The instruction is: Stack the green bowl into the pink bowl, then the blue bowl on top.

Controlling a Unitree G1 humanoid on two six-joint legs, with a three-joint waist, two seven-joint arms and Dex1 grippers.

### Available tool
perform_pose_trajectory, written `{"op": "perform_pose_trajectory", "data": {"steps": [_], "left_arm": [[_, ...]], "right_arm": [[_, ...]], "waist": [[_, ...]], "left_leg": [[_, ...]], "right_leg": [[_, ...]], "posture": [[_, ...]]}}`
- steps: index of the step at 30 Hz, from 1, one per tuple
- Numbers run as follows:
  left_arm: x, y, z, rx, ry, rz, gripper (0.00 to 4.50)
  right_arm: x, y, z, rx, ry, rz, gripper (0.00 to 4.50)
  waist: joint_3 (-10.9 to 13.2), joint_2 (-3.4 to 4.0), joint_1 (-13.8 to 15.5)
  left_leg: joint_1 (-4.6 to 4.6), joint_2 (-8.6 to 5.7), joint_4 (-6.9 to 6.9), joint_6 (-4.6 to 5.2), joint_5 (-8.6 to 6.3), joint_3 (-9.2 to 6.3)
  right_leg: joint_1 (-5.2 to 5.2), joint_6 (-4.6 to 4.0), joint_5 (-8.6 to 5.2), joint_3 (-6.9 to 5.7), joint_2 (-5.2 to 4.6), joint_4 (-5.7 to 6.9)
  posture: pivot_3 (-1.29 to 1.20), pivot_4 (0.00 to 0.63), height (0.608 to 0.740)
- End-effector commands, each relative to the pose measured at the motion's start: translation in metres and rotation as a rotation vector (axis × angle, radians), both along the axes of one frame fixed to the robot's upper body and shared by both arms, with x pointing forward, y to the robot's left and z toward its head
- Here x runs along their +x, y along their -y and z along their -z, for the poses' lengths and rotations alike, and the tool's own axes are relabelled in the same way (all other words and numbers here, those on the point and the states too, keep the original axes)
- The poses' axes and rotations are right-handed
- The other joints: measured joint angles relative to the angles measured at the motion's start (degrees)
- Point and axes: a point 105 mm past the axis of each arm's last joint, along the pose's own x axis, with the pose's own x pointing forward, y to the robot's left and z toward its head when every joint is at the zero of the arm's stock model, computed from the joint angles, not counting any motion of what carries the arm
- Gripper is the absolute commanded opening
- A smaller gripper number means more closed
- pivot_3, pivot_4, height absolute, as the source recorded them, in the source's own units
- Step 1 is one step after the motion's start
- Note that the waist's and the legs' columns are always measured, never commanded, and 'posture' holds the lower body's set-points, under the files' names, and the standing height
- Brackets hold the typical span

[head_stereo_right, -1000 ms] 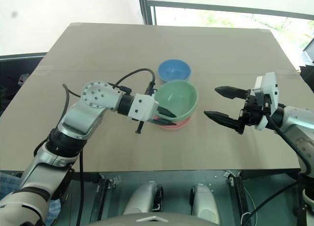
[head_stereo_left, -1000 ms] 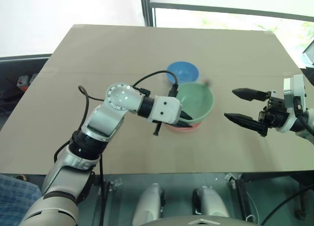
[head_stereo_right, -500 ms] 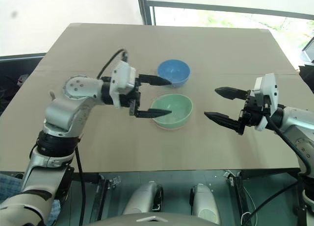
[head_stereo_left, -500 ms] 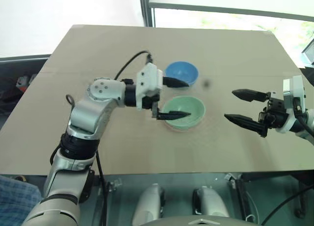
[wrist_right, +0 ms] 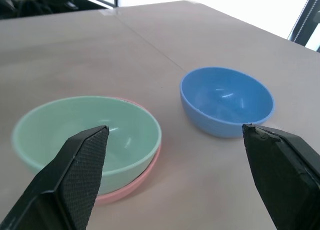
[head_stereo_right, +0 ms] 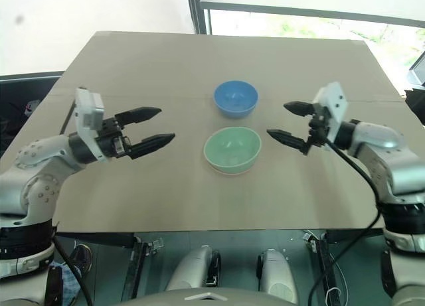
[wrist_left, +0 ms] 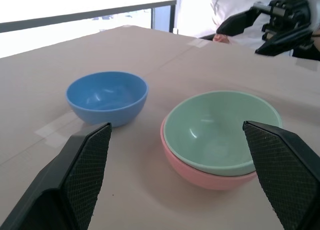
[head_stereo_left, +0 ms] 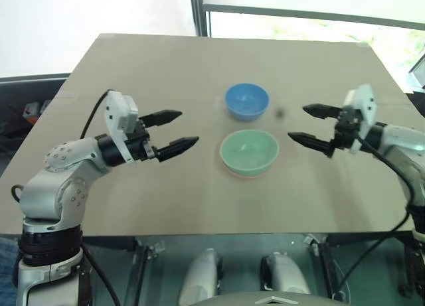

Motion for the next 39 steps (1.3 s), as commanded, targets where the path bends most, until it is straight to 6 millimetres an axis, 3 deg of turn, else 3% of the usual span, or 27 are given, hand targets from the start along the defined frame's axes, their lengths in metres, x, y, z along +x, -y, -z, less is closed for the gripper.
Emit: {"op": "perform_pose_trajectory", "data": {"steps": [1,7,12,18,27,32,37,39], "left_arm": [[-0.011,-0.003,-0.014,-0.011,0.050,-0.019,4.44],[-0.021,-0.016,-0.007,-0.017,0.019,-0.082,4.44],[-0.026,-0.024,-0.004,-0.016,0.021,-0.138,4.44],[-0.030,-0.028,-0.003,-0.024,0.040,-0.192,4.44],[-0.034,-0.031,0.002,-0.020,0.044,-0.237,4.44],[-0.034,-0.033,0.001,-0.012,0.054,-0.245,4.50],[-0.033,-0.031,-0.003,-0.011,0.069,-0.230,4.50],[-0.033,-0.031,-0.003,-0.007,0.065,-0.226,4.50]], "right_arm": [[0.018,-0.017,-0.008,-0.048,0.083,-0.016,4.50],[0.060,-0.066,0.010,-0.197,0.112,-0.018,4.50],[0.085,-0.086,0.020,-0.325,0.152,0.023,4.50],[0.100,-0.104,0.026,-0.410,0.193,0.045,4.50],[0.101,-0.126,0.033,-0.462,0.195,0.009,4.50],[0.100,-0.133,0.033,-0.469,0.207,-0.005,2.49],[0.100,-0.134,0.034,-0.466,0.218,-0.008,0.14],[0.099,-0.134,0.036,-0.467,0.219,-0.014,0.06]], "waist": [[0.0,0.00,-0.1],[0.0,0.03,-1.4],[0.0,0.07,-1.5],[0.0,0.07,-1.8],[0.1,0.09,-3.0],[0.1,0.10,-3.1],[0.1,0.11,-3.1],[0.1,0.11,-3.1]], "left_leg": [[-0.02,0.00,-0.04,0.00,0.00,0.01],[-0.07,-0.01,-0.14,-0.02,0.00,0.06],[-0.08,-0.03,-0.14,-0.05,0.01,0.01],[-0.04,-0.03,-0.38,-0.21,0.10,0.01],[-0.02,-0.03,-0.77,-0.45,0.24,0.01],[0.00,-0.01,-0.77,-0.49,0.27,0.00],[-0.01,-0.01,-0.77,-0.49,0.27,-0.01],[-0.01,-0.01,-0.78,-0.49,0.27,0.00]], "right_leg": [[-0.02,0.00,0.00,-0.01,0.00,0.00],[-0.07,0.00,0.00,-0.02,0.01,0.00],[-0.08,0.00,0.00,-0.05,0.00,0.00],[-0.12,-0.01,0.00,-0.06,0.03,0.01],[-0.27,-0.03,-0.01,-0.08,0.07,0.00],[-0.28,-0.03,-0.01,-0.08,0.08,0.02],[-0.28,-0.03,0.00,-0.08,0.07,0.02],[-0.30,-0.04,0.00,-0.08,0.07,0.02]], "posture": [[0.00,0.150,0.740],[0.00,0.150,0.740],[0.00,0.150,0.740],[0.00,0.150,0.740],[0.00,0.150,0.740],[0.00,0.150,0.740],[0.00,0.150,0.740],[0.00,0.150,0.740]]}}
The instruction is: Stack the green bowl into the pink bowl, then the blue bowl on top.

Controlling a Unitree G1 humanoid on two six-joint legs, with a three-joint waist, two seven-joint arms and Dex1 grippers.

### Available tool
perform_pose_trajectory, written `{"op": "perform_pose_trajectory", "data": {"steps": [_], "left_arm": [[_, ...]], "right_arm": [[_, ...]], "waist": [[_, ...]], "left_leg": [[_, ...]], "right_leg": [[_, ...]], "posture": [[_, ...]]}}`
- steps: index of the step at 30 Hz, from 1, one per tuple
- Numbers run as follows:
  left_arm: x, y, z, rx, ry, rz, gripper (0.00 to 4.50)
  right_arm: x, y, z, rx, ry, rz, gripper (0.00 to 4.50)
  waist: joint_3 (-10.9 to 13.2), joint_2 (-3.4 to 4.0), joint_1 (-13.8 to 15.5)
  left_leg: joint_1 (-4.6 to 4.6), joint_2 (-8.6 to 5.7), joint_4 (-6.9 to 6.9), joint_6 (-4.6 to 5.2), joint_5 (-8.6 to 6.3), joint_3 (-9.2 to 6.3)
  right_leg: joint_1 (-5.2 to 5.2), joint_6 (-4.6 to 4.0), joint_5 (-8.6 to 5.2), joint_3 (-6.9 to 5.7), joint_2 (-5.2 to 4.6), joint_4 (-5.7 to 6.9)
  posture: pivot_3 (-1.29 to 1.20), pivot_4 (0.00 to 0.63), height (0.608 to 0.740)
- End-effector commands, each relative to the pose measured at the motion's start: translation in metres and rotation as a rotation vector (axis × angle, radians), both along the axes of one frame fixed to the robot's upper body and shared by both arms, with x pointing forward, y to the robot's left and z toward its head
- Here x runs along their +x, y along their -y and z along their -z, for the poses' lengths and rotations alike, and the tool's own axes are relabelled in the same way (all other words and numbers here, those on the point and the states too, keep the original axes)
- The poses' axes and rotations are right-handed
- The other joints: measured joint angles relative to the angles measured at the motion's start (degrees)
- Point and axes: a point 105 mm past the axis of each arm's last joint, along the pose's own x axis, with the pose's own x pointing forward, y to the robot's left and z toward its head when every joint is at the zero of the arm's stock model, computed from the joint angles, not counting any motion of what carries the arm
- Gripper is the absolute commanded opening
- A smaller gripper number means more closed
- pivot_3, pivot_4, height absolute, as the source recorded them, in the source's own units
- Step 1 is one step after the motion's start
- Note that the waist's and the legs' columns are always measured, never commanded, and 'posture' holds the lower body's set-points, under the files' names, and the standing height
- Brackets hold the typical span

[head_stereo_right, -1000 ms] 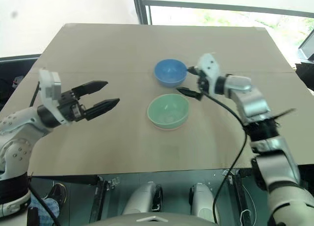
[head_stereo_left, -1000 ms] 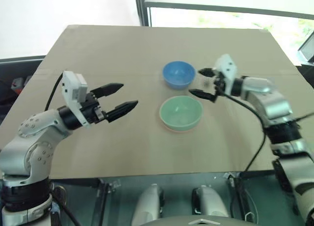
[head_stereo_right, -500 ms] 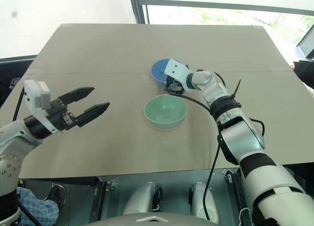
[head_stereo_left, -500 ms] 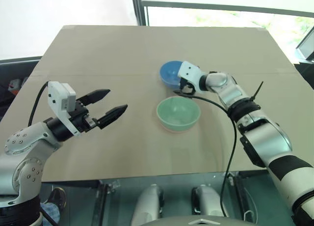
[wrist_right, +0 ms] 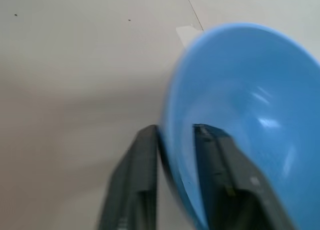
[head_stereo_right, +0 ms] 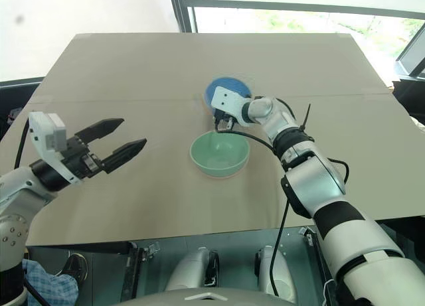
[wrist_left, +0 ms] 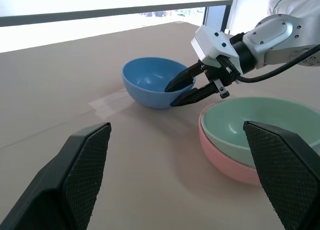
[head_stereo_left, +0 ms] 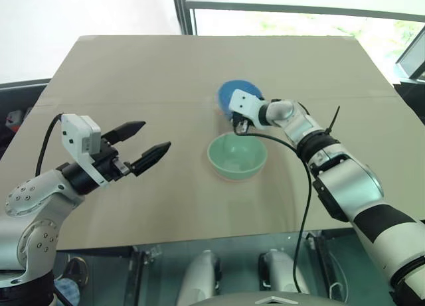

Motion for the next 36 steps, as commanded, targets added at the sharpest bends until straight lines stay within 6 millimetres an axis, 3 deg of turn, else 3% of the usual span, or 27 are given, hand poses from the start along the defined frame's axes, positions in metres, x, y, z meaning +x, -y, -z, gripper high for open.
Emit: {"op": "perform_pose_trajectory", "data": {"steps": [1,7,13,20,27,32,36], "left_arm": [[-0.004,0.004,-0.014,0.022,0.059,0.024,4.50],[-0.003,0.004,-0.012,0.030,0.054,0.039,4.50],[-0.003,0.011,-0.011,0.042,0.055,0.123,4.50],[0.011,0.020,-0.010,0.081,0.043,0.255,4.50],[0.035,0.036,-0.015,0.147,0.056,0.416,4.50],[0.048,0.048,-0.022,0.167,0.070,0.511,4.50],[0.056,0.059,-0.026,0.183,0.081,0.587,4.50]], "right_arm": [[0.002,-0.004,-0.017,0.028,0.054,-0.020,0.06],[0.003,0.004,-0.024,0.032,0.099,-0.027,0.06],[-0.008,0.012,-0.061,0.098,0.184,-0.112,0.06],[-0.076,0.024,-0.085,0.121,0.134,-0.287,0.06],[-0.153,0.031,-0.078,0.115,-0.138,-0.421,0.06],[-0.176,0.039,-0.066,0.079,-0.231,-0.417,0.06],[-0.175,0.042,-0.059,0.068,-0.236,-0.370,0.06]], "waist": [[0.0,0.00,0.0],[0.0,0.01,0.0],[0.0,0.02,0.0],[0.0,0.04,0.6],[0.0,-0.06,1.7],[0.0,-0.08,2.1],[0.0,-0.11,2.3]], "left_leg": [[0.00,0.00,-0.01,0.00,0.00,0.00],[-0.01,0.01,-0.03,0.00,0.00,0.01],[-0.01,0.01,-0.03,0.00,0.00,0.02],[-0.10,0.01,-0.02,0.01,0.00,-0.02],[-0.06,0.00,0.07,0.04,0.00,0.02],[-0.09,-0.08,0.08,0.08,-0.02,0.02],[-0.11,-0.17,0.12,0.13,-0.04,0.03]], "right_leg": [[0.00,0.00,0.00,0.00,0.00,0.01],[-0.02,0.00,0.00,0.01,0.00,-0.01],[-0.03,0.00,0.00,0.02,0.00,0.00],[-0.04,0.01,0.00,-0.04,-0.03,-0.02],[-0.02,0.01,0.01,-0.01,0.01,0.03],[-0.02,0.01,0.01,-0.01,0.02,0.02],[-0.02,0.02,0.00,-0.01,0.01,0.02]], "posture": [[0.00,0.150,0.740],[0.00,0.150,0.740],[0.00,0.150,0.740],[0.00,0.150,0.740],[0.00,0.150,0.740],[0.00,0.150,0.740],[0.00,0.150,0.740]]}}
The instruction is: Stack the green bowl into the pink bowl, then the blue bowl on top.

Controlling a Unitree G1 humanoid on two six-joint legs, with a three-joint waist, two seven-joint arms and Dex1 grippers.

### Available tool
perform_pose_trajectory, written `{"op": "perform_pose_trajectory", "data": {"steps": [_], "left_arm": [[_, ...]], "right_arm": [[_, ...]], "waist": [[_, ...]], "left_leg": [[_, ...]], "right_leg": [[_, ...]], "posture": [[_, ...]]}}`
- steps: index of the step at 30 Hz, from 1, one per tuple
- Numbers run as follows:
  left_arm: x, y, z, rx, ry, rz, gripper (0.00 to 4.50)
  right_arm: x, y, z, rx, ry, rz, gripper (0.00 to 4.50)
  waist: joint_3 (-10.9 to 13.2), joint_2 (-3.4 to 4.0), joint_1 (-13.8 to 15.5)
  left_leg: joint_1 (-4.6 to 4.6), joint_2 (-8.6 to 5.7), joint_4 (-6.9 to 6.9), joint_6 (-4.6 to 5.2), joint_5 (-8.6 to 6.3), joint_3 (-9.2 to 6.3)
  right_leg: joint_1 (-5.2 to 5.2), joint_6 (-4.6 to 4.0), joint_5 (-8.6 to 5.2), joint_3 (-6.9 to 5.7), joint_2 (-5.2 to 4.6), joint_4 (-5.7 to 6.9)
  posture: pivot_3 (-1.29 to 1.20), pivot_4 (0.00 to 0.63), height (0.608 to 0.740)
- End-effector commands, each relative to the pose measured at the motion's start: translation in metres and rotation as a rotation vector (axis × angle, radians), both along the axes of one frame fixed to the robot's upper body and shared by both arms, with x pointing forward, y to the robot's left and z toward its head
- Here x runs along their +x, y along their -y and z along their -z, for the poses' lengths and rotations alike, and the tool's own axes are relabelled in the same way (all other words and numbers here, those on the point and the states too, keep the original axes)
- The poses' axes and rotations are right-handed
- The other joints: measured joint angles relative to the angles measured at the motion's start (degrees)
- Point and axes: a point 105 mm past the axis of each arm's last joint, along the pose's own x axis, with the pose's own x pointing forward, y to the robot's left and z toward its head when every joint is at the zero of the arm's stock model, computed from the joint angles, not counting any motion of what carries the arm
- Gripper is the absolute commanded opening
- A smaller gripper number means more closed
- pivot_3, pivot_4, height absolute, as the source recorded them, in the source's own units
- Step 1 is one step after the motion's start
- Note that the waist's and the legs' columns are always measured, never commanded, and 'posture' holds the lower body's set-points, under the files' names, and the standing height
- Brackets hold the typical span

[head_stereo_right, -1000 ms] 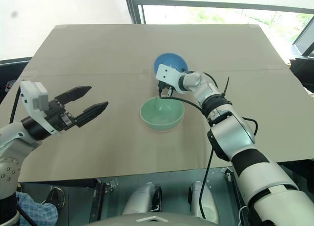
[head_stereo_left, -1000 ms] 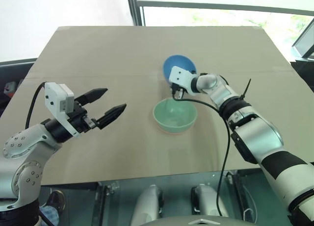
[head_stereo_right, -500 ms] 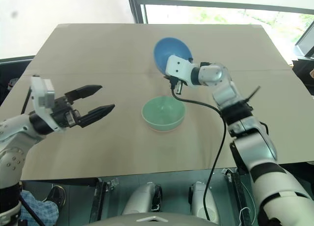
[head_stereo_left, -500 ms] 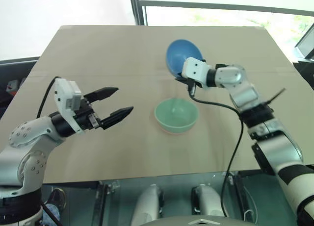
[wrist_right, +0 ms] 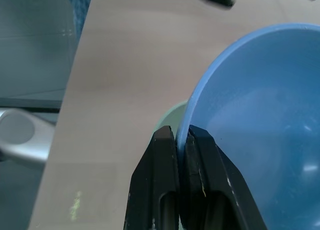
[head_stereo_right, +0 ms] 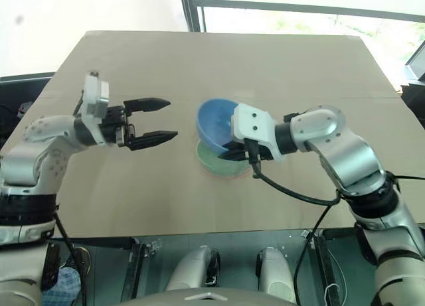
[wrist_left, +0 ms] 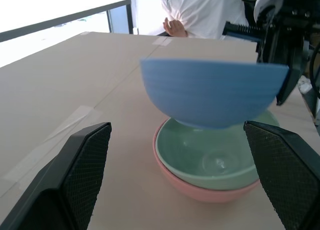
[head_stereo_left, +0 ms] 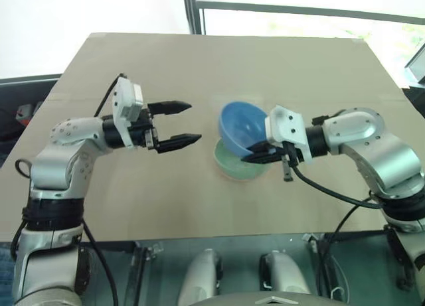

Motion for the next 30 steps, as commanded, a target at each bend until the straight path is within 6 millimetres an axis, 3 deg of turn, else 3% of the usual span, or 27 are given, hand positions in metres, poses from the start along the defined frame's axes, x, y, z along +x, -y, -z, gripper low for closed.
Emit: {"op": "perform_pose_trajectory", "data": {"steps": [1,5,6,7,12,16,21,25,27,30], "left_arm": [[0.002,0.009,-0.006,0.025,0.041,0.072,4.50],[0.000,0.014,-0.003,0.028,0.022,0.115,4.50],[0.000,0.015,-0.002,0.030,0.020,0.119,4.50],[0.001,0.016,-0.001,0.030,0.019,0.121,4.50],[0.005,0.016,0.004,0.047,0.028,0.093,4.50],[0.009,0.015,0.008,0.048,0.029,0.012,4.50],[0.004,0.005,0.016,0.002,-0.005,-0.146,4.50],[0.000,-0.005,0.019,-0.055,0.005,-0.281,4.50],[-0.015,-0.012,0.029,-0.059,-0.013,-0.323,4.50],[-0.028,-0.022,0.041,-0.065,-0.044,-0.387,4.50]], "right_arm": [[-0.002,0.000,-0.007,0.013,0.047,0.023,0.06],[0.004,0.002,-0.005,-0.006,0.066,0.058,0.06],[0.007,0.003,-0.006,-0.007,0.076,0.073,0.75],[0.009,0.003,-0.008,-0.003,0.083,0.084,0.92],[0.020,0.006,-0.015,0.037,0.150,0.158,2.93],[0.038,0.019,-0.020,0.137,0.148,0.291,2.93],[0.052,0.071,-0.022,0.325,0.151,0.481,2.93],[0.039,0.100,-0.006,0.378,0.132,0.528,2.93],[0.022,0.120,0.012,0.398,0.106,0.544,2.93],[-0.002,0.133,0.029,0.404,0.054,0.531,2.93]], "waist": [[0.0,0.00,-0.1],[0.0,0.00,-0.4],[0.0,0.00,-0.4],[0.0,0.00,-0.4],[0.0,-0.01,-0.3],[0.0,-0.06,-0.2],[0.0,-0.07,0.2],[0.0,-0.06,0.6],[0.0,-0.06,0.8],[0.0,0.02,0.9]], "left_leg": [[0.00,0.00,0.00,0.00,0.00,0.01],[0.00,0.01,-0.02,0.00,0.00,0.01],[-0.01,0.02,-0.03,0.00,0.00,0.00],[-0.02,0.03,-0.03,0.01,0.00,0.00],[-0.03,0.12,0.01,0.01,0.00,0.00],[-0.04,0.12,0.02,0.01,0.00,-0.01],[-0.08,0.15,0.00,0.09,-0.05,-0.02],[-0.12,0.17,-0.01,0.09,-0.05,-0.02],[-0.07,0.18,0.02,0.08,-0.04,0.01],[0.08,0.20,-0.11,0.11,-0.08,-0.02]], "right_leg": [[0.00,0.00,0.00,0.01,0.00,0.00],[-0.02,0.00,0.00,0.02,0.01,0.00],[-0.03,0.00,0.00,0.02,0.01,0.00],[-0.04,0.00,0.00,0.02,0.01,0.00],[-0.03,0.00,0.00,0.02,0.00,0.00],[-0.03,0.01,0.00,0.02,0.00,0.01],[-0.01,0.01,0.00,0.02,-0.06,-0.03],[-0.05,0.01,0.00,0.02,-0.06,-0.04],[-0.03,0.01,0.00,0.04,-0.05,-0.03],[0.14,0.01,-0.01,0.06,-0.10,-0.13]], "posture": [[0.00,0.150,0.740],[0.00,0.150,0.740],[0.00,0.150,0.740],[0.00,0.150,0.740],[0.00,0.150,0.740],[0.00,0.150,0.740],[0.00,0.150,0.740],[0.00,0.150,0.740],[0.00,0.150,0.740],[0.00,0.150,0.740]]}}
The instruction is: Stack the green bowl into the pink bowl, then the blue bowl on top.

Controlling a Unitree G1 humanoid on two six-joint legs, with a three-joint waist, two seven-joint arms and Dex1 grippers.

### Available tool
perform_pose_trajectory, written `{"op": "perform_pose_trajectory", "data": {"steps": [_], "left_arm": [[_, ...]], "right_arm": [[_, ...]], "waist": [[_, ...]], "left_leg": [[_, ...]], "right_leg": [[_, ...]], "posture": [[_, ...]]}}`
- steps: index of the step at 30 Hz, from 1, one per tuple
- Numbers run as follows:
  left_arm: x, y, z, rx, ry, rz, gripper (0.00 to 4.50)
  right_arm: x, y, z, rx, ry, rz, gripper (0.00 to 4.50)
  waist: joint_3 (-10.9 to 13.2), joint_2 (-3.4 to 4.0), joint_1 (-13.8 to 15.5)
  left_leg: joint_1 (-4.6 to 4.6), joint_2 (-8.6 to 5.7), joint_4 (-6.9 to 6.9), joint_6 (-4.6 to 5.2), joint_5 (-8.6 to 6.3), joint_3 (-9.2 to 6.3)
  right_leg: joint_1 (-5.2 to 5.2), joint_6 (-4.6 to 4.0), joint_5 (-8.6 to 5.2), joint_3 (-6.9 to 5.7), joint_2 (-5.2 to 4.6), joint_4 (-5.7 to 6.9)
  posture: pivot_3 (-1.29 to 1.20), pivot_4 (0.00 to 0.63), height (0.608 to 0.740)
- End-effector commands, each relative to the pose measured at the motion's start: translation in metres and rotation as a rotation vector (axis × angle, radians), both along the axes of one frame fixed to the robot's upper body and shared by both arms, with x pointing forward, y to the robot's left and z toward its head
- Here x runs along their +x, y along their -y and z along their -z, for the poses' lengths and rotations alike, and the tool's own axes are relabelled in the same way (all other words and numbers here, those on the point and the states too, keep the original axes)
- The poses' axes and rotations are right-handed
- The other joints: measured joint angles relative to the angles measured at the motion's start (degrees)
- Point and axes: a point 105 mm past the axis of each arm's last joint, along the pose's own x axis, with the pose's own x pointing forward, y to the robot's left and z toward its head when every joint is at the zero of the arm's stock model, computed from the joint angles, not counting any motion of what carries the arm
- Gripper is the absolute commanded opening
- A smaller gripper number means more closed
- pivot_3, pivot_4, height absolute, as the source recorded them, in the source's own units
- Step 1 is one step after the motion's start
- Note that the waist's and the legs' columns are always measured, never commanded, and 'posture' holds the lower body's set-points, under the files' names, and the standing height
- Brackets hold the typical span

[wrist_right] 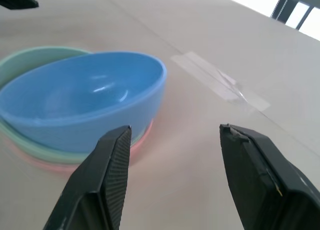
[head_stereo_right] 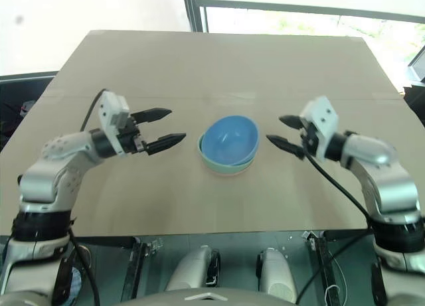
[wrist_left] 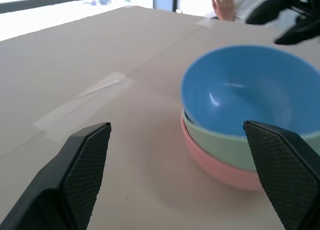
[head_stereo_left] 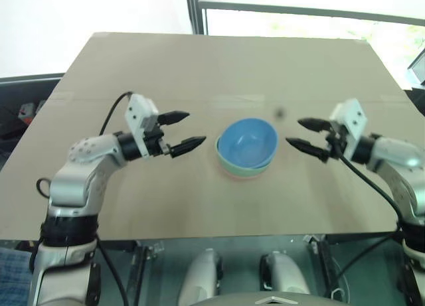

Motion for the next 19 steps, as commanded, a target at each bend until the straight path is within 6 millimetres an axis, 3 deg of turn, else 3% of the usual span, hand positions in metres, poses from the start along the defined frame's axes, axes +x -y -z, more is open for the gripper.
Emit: {"op": "perform_pose_trajectory", "data": {"steps": [1,5,8,19], "left_arm": [[-0.015,-0.009,-0.003,-0.009,0.026,-0.070,4.50],[-0.028,-0.014,0.006,-0.005,0.009,-0.114,4.50],[-0.034,-0.014,0.012,0.006,0.010,-0.120,4.50],[-0.038,-0.015,0.010,0.022,0.033,-0.132,4.50]], "right_arm": [[-0.026,0.014,-0.005,0.024,0.042,-0.049,2.93],[-0.042,0.032,0.010,-0.010,0.002,-0.069,2.93],[-0.038,0.040,0.015,-0.016,-0.004,-0.057,2.93],[-0.032,0.042,0.021,-0.013,0.007,-0.062,2.93]], "waist": [[0.0,0.03,0.0],[0.0,0.01,0.0],[0.0,0.01,0.0],[0.0,-0.01,0.1]], "left_leg": [[-0.04,0.00,0.07,0.00,0.01,0.04],[0.42,0.02,0.24,0.01,-0.01,0.02],[0.86,0.03,0.18,0.21,-0.14,0.12],[0.63,0.01,0.08,0.02,-0.02,0.12]], "right_leg": [[-0.03,0.00,0.00,0.01,0.00,0.02],[0.35,-0.03,-0.01,0.05,-0.01,-0.01],[0.58,-0.25,-0.13,0.20,-0.05,0.04],[0.45,-0.18,-0.08,0.21,-0.09,-0.11]], "posture": [[0.00,0.150,0.740],[0.00,0.150,0.740],[0.00,0.150,0.740],[0.00,0.150,0.740]]}}
